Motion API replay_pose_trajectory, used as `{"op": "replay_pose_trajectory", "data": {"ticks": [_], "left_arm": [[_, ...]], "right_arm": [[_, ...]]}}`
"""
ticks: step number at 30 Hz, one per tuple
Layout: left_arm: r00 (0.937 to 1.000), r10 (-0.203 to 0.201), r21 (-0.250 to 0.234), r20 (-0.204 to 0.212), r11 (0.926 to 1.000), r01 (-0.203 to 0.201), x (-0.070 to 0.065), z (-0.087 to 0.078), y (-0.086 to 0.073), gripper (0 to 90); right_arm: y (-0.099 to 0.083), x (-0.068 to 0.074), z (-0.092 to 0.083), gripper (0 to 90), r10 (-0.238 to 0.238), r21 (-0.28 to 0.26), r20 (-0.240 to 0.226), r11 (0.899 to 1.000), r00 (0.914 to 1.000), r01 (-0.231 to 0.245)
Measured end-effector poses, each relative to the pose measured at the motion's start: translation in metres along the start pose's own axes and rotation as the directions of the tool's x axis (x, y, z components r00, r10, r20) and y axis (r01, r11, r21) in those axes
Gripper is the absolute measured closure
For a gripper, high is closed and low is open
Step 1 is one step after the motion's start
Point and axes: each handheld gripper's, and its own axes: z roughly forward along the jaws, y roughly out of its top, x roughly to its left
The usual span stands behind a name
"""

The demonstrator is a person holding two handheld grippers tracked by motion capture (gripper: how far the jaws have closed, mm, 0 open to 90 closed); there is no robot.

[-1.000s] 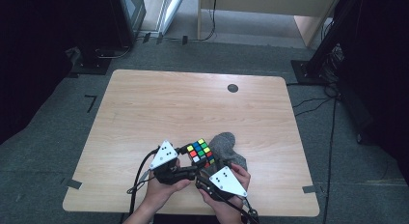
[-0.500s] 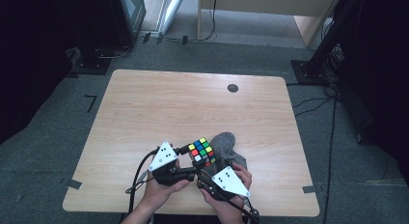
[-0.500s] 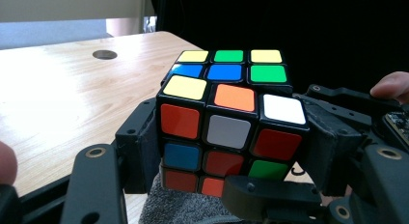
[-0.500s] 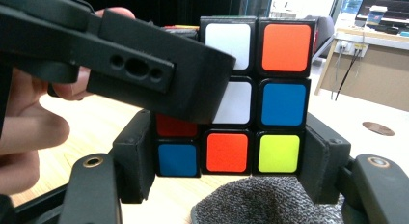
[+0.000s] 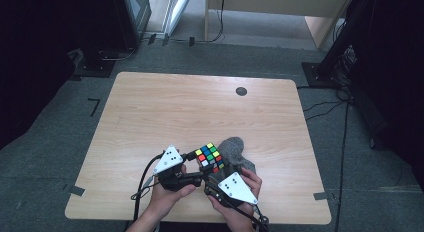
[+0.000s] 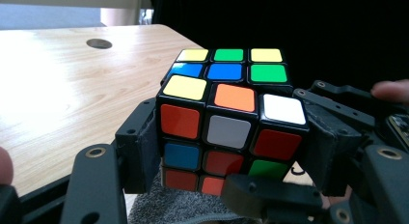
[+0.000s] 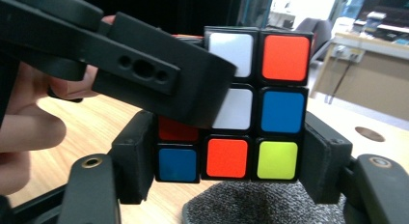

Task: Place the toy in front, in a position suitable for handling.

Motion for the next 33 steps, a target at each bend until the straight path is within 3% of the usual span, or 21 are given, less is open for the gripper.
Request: {"op": "replay_pose_trajectory", "data": {"ticks": [5, 7, 12, 14, 16, 19, 21, 23, 25, 28, 31, 33], "left_arm": [[0.9994, 0.013, -0.016, 0.033, 0.9998, -0.013, 0.005, -0.004, 0.003, 29.0], [0.9992, 0.032, -0.026, 0.025, 0.9992, -0.031, 0.008, -0.007, 0.005, 24.4], [0.9947, 0.103, -0.063, 0.011, 0.9928, -0.102, 0.021, -0.019, 0.006, 19.6], [0.9885, 0.151, -0.066, 0.004, 0.9863, -0.151, 0.025, -0.022, 0.003, 20.0], [0.9737, 0.228, -0.067, -0.002, 0.9715, -0.227, 0.027, -0.025, -0.001, 19.5], [0.9497, 0.307, -0.014, -0.061, 0.9511, -0.308, 0.025, -0.021, -0.006, 19.1], [0.9336, 0.347, 0.009, -0.088, 0.9374, -0.348, 0.022, -0.017, -0.010, 19.7], [0.9080, 0.405, 0.029, -0.109, 0.9143, -0.404, 0.017, -0.013, -0.013, 19.9], [0.8744, 0.466, 0.052, -0.134, 0.8845, -0.464, 0.010, -0.009, -0.017, 20.0], [0.8309, 0.531, 0.081, -0.167, 0.8473, -0.525, 0.003, -0.005, -0.022, 18.0], [0.8023, 0.568, 0.093, -0.183, 0.8224, -0.561, -0.002, -0.001, -0.026, 16.6], [0.7866, 0.588, 0.107, -0.188, 0.8083, -0.579, -0.004, 0.000, -0.027, 15.8]], "right_arm": [[0.005, -0.004, 0.001, 34.5, 0.004, 0.032, -0.031, 0.999, 0.9995, -0.003], [0.005, -0.008, 0.001, 34.6, 0.010, 0.044, -0.021, 0.999, 0.9997, -0.009], [0.009, -0.035, -0.002, 34.6, 0.091, 0.064, -0.035, 0.994, 0.9952, -0.089], [0.013, -0.048, -0.004, 34.6, 0.118, 0.073, -0.053, 0.991, 0.9916, -0.114], [0.018, -0.060, -0.006, 34.5, 0.144, 0.085, -0.088, 0.987, 0.9856, -0.137], [0.025, -0.071, -0.010, 34.5, 0.183, 0.107, -0.131, 0.980, 0.9743, -0.170], [0.028, -0.075, -0.010, 34.5, 0.220, 0.131, -0.173, 0.971, 0.9600, -0.199], [0.030, -0.075, -0.009, 34.5, 0.246, 0.161, -0.207, 0.963, 0.9470, -0.215], [0.030, -0.071, -0.006, 34.5, 0.264, 0.198, -0.233, 0.955, 0.9358, -0.221], [0.030, -0.065, -0.003, 34.5, 0.287, 0.240, -0.243, 0.943, 0.9264, -0.230], [0.031, -0.061, -0.001, 34.4, 0.315, 0.278, -0.240, 0.929, 0.9184, -0.246], [0.031, -0.059, 0.000, 34.5, 0.319, 0.288, -0.243, 0.926, 0.9163, -0.246]]}}
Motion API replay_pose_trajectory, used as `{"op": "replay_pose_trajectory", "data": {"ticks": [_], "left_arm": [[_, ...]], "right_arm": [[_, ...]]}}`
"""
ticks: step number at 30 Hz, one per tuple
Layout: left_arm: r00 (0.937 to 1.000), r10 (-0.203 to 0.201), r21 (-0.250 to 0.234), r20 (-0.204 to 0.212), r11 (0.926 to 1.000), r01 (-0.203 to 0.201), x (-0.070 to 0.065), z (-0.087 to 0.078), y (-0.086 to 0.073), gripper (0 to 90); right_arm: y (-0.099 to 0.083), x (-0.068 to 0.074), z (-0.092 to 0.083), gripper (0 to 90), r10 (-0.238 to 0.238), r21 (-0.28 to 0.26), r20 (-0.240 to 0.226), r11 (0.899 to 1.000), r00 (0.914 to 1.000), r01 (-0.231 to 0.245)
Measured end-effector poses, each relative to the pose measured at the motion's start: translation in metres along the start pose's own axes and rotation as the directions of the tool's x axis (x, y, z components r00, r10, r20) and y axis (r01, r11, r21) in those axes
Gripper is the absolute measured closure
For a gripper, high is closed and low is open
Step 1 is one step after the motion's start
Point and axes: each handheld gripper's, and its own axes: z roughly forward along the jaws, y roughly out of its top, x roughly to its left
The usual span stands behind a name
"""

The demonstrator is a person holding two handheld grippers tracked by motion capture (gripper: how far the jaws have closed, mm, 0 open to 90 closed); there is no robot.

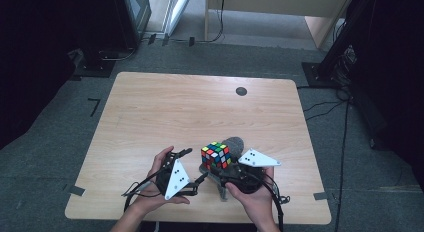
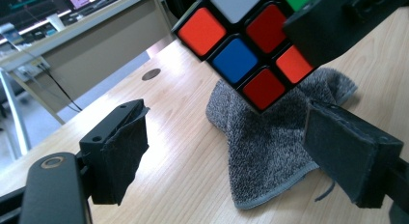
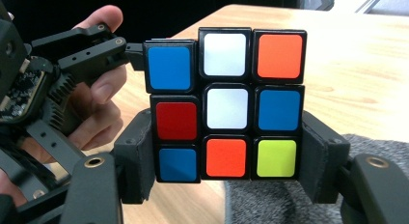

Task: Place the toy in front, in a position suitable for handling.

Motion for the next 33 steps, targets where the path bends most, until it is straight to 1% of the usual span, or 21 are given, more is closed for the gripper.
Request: {"op": "replay_pose_trajectory", "data": {"ticks": [4, 7, 9, 13, 15, 16, 20, 21, 22, 23, 24, 26, 27, 29, 31, 32, 33], "left_arm": [[0.9995, 0.028, -0.004, -0.014, 0.9996, -0.028, -0.004, 0.001, 0.000, 15.2], [0.9978, 0.062, 0.004, -0.022, 0.9981, -0.062, -0.007, 0.002, 0.001, 14.7], [0.9956, 0.090, 0.008, -0.028, 0.9959, -0.090, -0.011, 0.003, 0.001, 14.7], [0.9901, 0.135, 0.017, -0.039, 0.9908, -0.134, -0.017, 0.005, 0.001, 14.8], [0.9833, 0.167, 0.026, -0.073, 0.9859, -0.165, -0.019, 0.006, 0.001, 16.1], [0.9816, 0.177, 0.028, -0.072, 0.9842, -0.175, -0.020, 0.007, 0.001, 16.3], [0.9769, 0.198, 0.054, -0.082, 0.9796, -0.194, -0.023, 0.010, -0.001, 16.9], [0.9736, 0.210, 0.060, -0.090, 0.9769, -0.205, -0.024, 0.011, -0.002, 18.0], [0.9721, 0.215, 0.060, -0.094, 0.9759, -0.210, -0.024, 0.011, -0.003, 21.3], [0.9719, 0.215, 0.056, -0.096, 0.9761, -0.210, -0.025, 0.011, -0.003, 24.7], [0.9730, 0.208, 0.056, -0.100, 0.9774, -0.204, -0.024, 0.011, -0.003, 25.9], [0.9805, 0.177, 0.042, -0.086, 0.9839, -0.174, -0.023, 0.010, -0.004, 27.4], [0.9824, 0.167, 0.035, -0.083, 0.9857, -0.165, -0.022, 0.010, -0.005, 28.2], [0.9864, 0.145, 0.030, -0.079, 0.9893, -0.143, -0.020, 0.009, -0.005, 30.0], [0.9925, 0.099, 0.021, -0.070, 0.9950, -0.098, -0.017, 0.009, -0.006, 30.3], [0.9945, 0.079, 0.021, -0.069, 0.9968, -0.077, -0.014, 0.008, -0.006, 30.4], [0.9954, 0.061, 0.011, -0.074, 0.9981, -0.060, -0.011, 0.008, -0.008, 33.0]], "right_arm": [[-0.001, 0.004, 0.004, 34.5, 0.000, 0.033, -0.010, 0.999, 1.0000, 0.001], [-0.003, 0.007, 0.008, 34.4, -0.020, 0.054, -0.015, 0.998, 0.9997, 0.021], [-0.003, 0.009, 0.009, 34.4, -0.027, 0.068, -0.017, 0.997, 0.9995, 0.028], [-0.004, 0.011, 0.012, 34.5, -0.031, 0.095, -0.013, 0.995, 0.9994, 0.032], [-0.005, 0.012, 0.014, 34.4, -0.031, 0.107, -0.013, 0.994, 0.9994, 0.033], [-0.005, 0.012, 0.015, 34.4, -0.034, 0.113, -0.016, 0.993, 0.9993, 0.035], [-0.007, 0.014, 0.018, 34.4, -0.039, 0.133, -0.026, 0.990, 0.9989, 0.042], [-0.007, 0.015, 0.019, 34.4, -0.042, 0.135, -0.030, 0.990, 0.9987, 0.046], [-0.007, 0.016, 0.019, 34.4, -0.048, 0.137, -0.031, 0.989, 0.9984, 0.051], [-0.007, 0.017, 0.020, 34.3, -0.050, 0.136, -0.029, 0.989, 0.9983, 0.053], [-0.007, 0.018, 0.020, 34.3, -0.056, 0.135, -0.024, 0.989, 0.9981, 0.059], [-0.007, 0.018, 0.020, 33.5, -0.060, 0.126, -0.025, 0.990, 0.9979, 0.062], [-0.006, 0.018, 0.019, 33.1, -0.058, 0.120, -0.028, 0.991, 0.9979, 0.061], [-0.005, 0.016, 0.018, 32.2, -0.057, 0.105, -0.044, 0.993, 0.9974, 0.062], [-0.004, 0.013, 0.014, 30.9, -0.060, 0.080, -0.066, 0.995, 0.9960, 0.065], [-0.003, 0.012, 0.013, 30.2, -0.059, 0.068, -0.081, 0.996, 0.9950, 0.065], [-0.002, 0.010, 0.010, 28.4, -0.063, 0.056, -0.095, 0.996, 0.9934, 0.069]]}}
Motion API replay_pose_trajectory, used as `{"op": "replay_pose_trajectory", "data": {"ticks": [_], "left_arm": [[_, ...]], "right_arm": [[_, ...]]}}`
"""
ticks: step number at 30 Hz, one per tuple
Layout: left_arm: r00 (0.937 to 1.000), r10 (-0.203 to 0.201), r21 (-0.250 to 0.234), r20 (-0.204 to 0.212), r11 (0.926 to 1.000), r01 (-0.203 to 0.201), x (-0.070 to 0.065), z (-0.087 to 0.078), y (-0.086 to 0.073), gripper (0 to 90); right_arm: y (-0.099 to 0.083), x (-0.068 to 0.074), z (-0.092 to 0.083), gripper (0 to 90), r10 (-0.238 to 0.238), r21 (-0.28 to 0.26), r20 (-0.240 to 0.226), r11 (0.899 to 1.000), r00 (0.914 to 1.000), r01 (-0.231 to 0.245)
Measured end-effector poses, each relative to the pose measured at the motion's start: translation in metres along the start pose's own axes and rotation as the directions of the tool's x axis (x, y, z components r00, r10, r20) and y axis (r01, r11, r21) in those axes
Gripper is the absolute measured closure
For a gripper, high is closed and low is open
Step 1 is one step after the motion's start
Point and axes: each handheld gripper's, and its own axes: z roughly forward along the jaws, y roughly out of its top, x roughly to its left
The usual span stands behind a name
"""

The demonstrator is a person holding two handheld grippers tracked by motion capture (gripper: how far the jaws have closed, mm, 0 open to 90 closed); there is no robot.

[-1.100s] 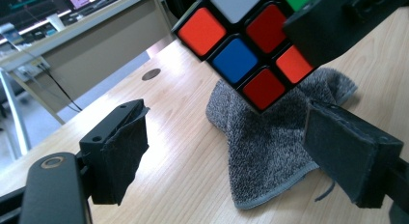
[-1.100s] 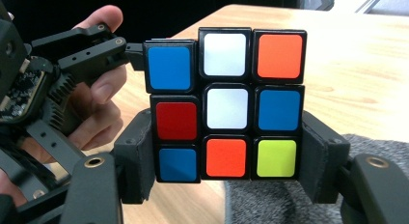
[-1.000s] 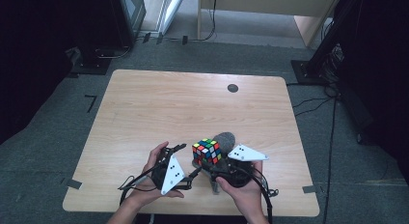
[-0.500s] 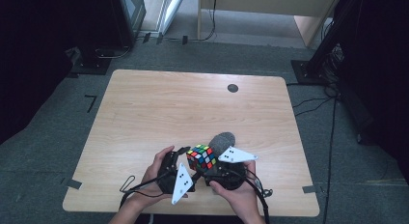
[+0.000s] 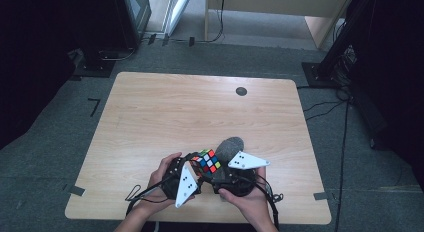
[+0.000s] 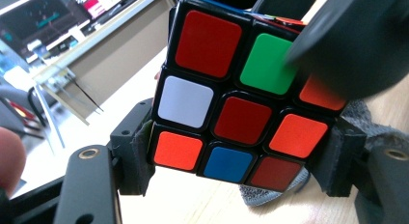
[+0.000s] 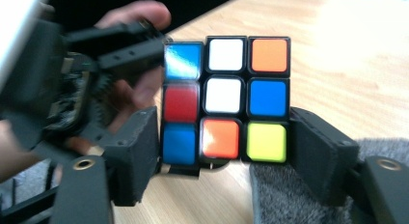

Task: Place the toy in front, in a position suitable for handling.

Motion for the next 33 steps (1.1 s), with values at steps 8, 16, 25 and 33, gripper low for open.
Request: {"op": "replay_pose_trajectory", "data": {"ticks": [8, 16, 25, 33], "left_arm": [[0.9890, -0.147, -0.019, -0.010, 0.9889, 0.147, 0.023, -0.005, -0.006, 33.3], [0.9694, -0.246, -0.010, 0.002, 0.9693, 0.246, 0.035, -0.005, -0.014, 33.7], [0.9624, -0.270, -0.022, 0.033, 0.9625, 0.271, 0.034, -0.006, -0.013, 33.7], [0.9403, -0.334, -0.052, 0.068, 0.9399, 0.337, 0.041, -0.011, -0.013, 33.7]], "right_arm": [[0.002, -0.028, -0.027, 27.1, 0.053, -0.163, 0.022, 0.985, 0.9983, -0.049], [-0.031, -0.054, 0.012, 25.7, 0.005, 0.010, 0.259, 1.000, 0.9660, -0.008], [-0.061, -0.057, 0.046, 36.4, -0.096, 0.208, 0.320, 0.978, 0.9426, 0.029], [-0.067, -0.055, 0.043, 43.7, -0.149, 0.202, 0.343, 0.976, 0.9272, 0.082]]}}
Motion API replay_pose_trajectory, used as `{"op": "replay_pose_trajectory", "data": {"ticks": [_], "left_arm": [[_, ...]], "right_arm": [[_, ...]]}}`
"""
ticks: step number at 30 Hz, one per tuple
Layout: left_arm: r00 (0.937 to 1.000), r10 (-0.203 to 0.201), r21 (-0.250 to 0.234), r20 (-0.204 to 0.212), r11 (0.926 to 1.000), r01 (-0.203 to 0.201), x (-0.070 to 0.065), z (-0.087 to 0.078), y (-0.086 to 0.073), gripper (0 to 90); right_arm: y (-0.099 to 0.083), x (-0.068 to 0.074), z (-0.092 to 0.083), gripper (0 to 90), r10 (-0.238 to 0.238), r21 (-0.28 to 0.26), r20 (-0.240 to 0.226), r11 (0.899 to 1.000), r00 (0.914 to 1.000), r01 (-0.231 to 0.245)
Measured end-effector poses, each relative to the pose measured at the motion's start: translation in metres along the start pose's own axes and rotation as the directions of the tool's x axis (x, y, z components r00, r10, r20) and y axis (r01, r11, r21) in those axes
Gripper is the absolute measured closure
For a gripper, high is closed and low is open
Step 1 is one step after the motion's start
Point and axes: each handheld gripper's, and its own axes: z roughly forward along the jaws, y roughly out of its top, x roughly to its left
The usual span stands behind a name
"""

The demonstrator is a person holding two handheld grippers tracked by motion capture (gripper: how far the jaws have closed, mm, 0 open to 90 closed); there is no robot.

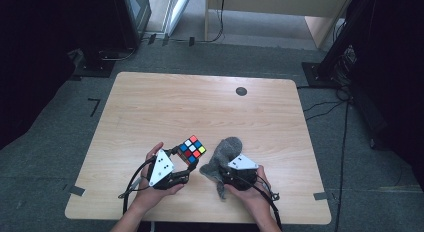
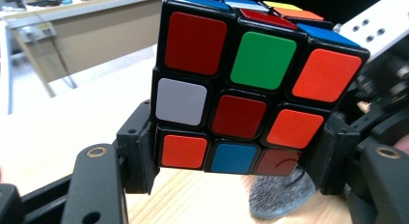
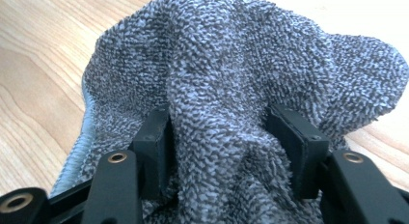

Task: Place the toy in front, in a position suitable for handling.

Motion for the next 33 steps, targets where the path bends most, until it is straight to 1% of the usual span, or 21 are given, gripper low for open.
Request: {"op": "replay_pose_trajectory", "data": {"ticks": [1, 2, 4, 6, 8, 9, 12, 14, 15, 17, 18, 20, 22, 23, 24, 25, 28, 29, 30, 32, 33], "left_arm": [[1.0000, 0.000, 0.003, -0.003, 1.0000, 0.000, 0.000, 0.000, 0.000, 33.7], [1.0000, -0.005, 0.008, 0.006, 1.0000, 0.005, 0.001, 0.000, 0.000, 33.7], [1.0000, -0.010, 0.002, -0.001, 1.0000, 0.010, 0.002, 0.001, -0.001, 33.8], [0.9998, -0.006, 0.007, -0.017, 1.0000, 0.006, 0.003, 0.002, -0.003, 33.8], [0.9999, -0.012, 0.009, -0.002, 0.9999, 0.012, 0.006, 0.003, -0.005, 33.8], [1.0000, -0.006, -0.002, 0.005, 1.0000, 0.006, 0.007, 0.004, -0.007, 33.8], [0.9998, 0.019, -0.017, -0.012, 0.9997, -0.019, 0.006, 0.006, -0.010, 33.8], [0.9993, 0.037, 0.007, -0.001, 0.9993, -0.037, 0.003, 0.008, -0.009, 33.8], [0.9989, 0.047, 0.033, -0.006, 0.9983, -0.047, 0.001, 0.009, -0.009, 33.8], [0.9972, 0.073, 0.091, -0.016, 0.9934, -0.071, -0.003, 0.012, -0.008, 33.8], [0.9968, 0.080, 0.105, -0.002, 0.9913, -0.079, -0.005, 0.013, -0.008, 33.8], [0.9948, 0.093, 0.121, 0.043, 0.9879, -0.097, -0.012, 0.016, -0.008, 33.8], [0.9910, 0.118, 0.132, 0.064, 0.9834, -0.125, -0.020, 0.018, -0.007, 33.7], [0.9892, 0.127, 0.131, 0.074, 0.9820, -0.135, -0.024, 0.019, -0.006, 33.8], [0.9879, 0.129, 0.130, 0.086, 0.9817, -0.140, -0.028, 0.020, -0.005, 33.8], [0.9869, 0.131, 0.127, 0.094, 0.9816, -0.143, -0.031, 0.020, -0.003, 33.7], [0.9839, 0.139, 0.115, 0.113, 0.9818, -0.151, -0.037, 0.020, 0.001, 33.7], [0.9824, 0.150, 0.117, 0.112, 0.9797, -0.162, -0.036, 0.019, 0.001, 33.8], [0.9835, 0.136, 0.112, 0.119, 0.9824, -0.149, -0.035, 0.019, 0.000, 33.9], [0.9869, 0.100, 0.108, 0.126, 0.9876, -0.114, -0.031, 0.018, 0.000, 34.0], [0.9883, 0.095, 0.110, 0.120, 0.9880, -0.108, -0.030, 0.018, 0.000, 34.0]], "right_arm": [[0.000, 0.000, 0.000, 43.9, -0.014, 0.006, -0.001, 1.000, 0.9999, 0.014], [0.000, 0.000, 0.000, 47.7, -0.011, 0.005, 0.004, 1.000, 0.9999, 0.011], [0.000, 0.000, 0.000, 57.8, 0.000, 0.003, 0.033, 1.000, 0.9995, 0.000], [0.000, -0.001, 0.000, 69.6, 0.000, 0.006, 0.043, 1.000, 0.9991, 0.000], [-0.001, -0.005, -0.002, 77.3, 0.019, 0.001, 0.042, 1.000, 0.9989, -0.019], [-0.001, -0.007, -0.003, 79.1, 0.030, -0.001, 0.037, 1.000, 0.9989, -0.030], [0.001, -0.008, -0.008, 80.6, 0.030, -0.026, 0.053, 0.999, 0.9981, -0.029], [0.006, -0.009, -0.018, 80.6, 0.048, -0.082, 0.049, 0.996, 0.9976, -0.044], [0.010, -0.010, -0.026, 80.6, 0.066, -0.124, 0.045, 0.991, 0.9968, -0.060], [0.020, -0.010, -0.045, 80.6, 0.088, -0.225, 0.017, 0.971, 0.9960, -0.082], [0.025, -0.009, -0.056, 80.5, 0.079, -0.281, 0.008, 0.957, 0.9969, -0.073], [0.035, -0.002, -0.079, 80.4, 0.042, -0.381, -0.009, 0.924, 0.9991, -0.043], [0.044, 0.008, -0.097, 80.2, -0.013, -0.454, -0.035, 0.891, 0.9993, -0.004], [0.048, 0.014, -0.102, 80.1, -0.037, -0.475, -0.058, 0.880, 0.9976, 0.005], [0.051, 0.021, -0.104, 79.9, -0.066, -0.482, -0.077, 0.876, 0.9949, 0.021], [0.054, 0.028, -0.104, 79.8, -0.102, -0.479, -0.081, 0.876, 0.9915, 0.051], [0.052, 0.041, -0.093, 79.5, -0.154, -0.445, -0.095, 0.890, 0.9835, 0.097], [0.050, 0.042, -0.091, 79.3, -0.151, -0.443, -0.084, 0.891, 0.9849, 0.099], [0.049, 0.040, -0.090, 79.1, -0.144, -0.440, -0.073, 0.893, 0.9868, 0.098], [0.049, 0.030, -0.089, 78.6, -0.103, -0.407, -0.050, 0.910, 0.9934, 0.074], [0.050, 0.023, -0.088, 78.4, -0.063, -0.383, -0.059, 0.923, 0.9963, 0.035]]}}
